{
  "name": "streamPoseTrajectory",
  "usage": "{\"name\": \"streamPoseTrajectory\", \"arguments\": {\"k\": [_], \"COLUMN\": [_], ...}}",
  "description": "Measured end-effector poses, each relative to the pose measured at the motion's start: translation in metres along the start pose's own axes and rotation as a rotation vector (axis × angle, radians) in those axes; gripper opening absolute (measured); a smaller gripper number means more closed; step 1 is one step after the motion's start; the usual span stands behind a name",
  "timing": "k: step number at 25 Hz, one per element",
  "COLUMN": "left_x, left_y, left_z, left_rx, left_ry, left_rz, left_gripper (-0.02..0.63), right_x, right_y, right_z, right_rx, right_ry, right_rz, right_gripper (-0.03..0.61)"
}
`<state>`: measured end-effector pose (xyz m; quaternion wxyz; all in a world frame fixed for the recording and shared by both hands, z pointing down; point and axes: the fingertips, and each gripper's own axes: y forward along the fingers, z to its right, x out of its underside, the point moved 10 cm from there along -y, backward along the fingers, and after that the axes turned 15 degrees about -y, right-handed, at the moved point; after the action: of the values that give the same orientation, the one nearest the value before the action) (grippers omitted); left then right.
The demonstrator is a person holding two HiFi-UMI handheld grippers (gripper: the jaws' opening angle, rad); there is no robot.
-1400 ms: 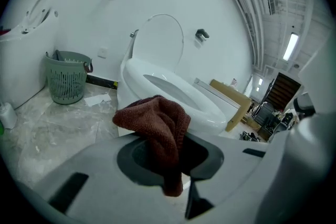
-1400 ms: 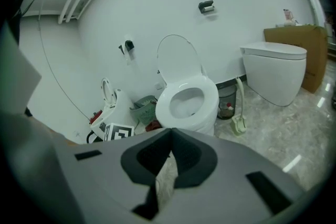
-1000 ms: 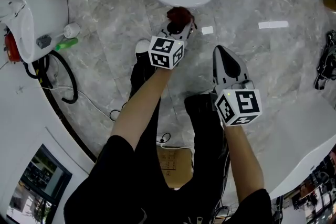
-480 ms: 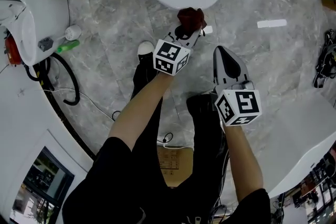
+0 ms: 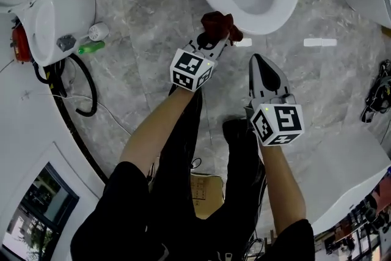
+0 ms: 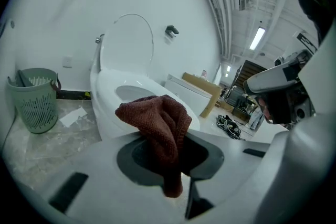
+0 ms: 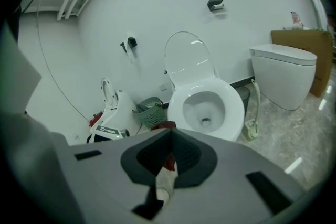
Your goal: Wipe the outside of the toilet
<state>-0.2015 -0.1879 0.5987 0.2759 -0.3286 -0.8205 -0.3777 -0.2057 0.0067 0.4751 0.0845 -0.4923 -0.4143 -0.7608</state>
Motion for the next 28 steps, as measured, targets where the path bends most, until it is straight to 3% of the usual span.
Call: {"name": "streamPoseTrajectory", "arguments": {"k": [14,28], "left_x": [-0.074,-0.117], "left_y": [-0.041,0.038], "left_z": [-0.132,-0.256], "left_rx": [-0.111,-0.082], "left_ry": [-0.018,-0.041], "left_rz": [0.030,-0.027], "left_gripper": [0.078,0.079], "right_x": [-0.057,-0.063], "right_y": [0.110,0.193], "right_z": [-0.052,-0.061], "right_rx": [-0.069,-0.041], "right_ry": [-0.048,-0.044], "right_rz": [-0.038,-0.093], "right_gripper": [0.003,0.003]}}
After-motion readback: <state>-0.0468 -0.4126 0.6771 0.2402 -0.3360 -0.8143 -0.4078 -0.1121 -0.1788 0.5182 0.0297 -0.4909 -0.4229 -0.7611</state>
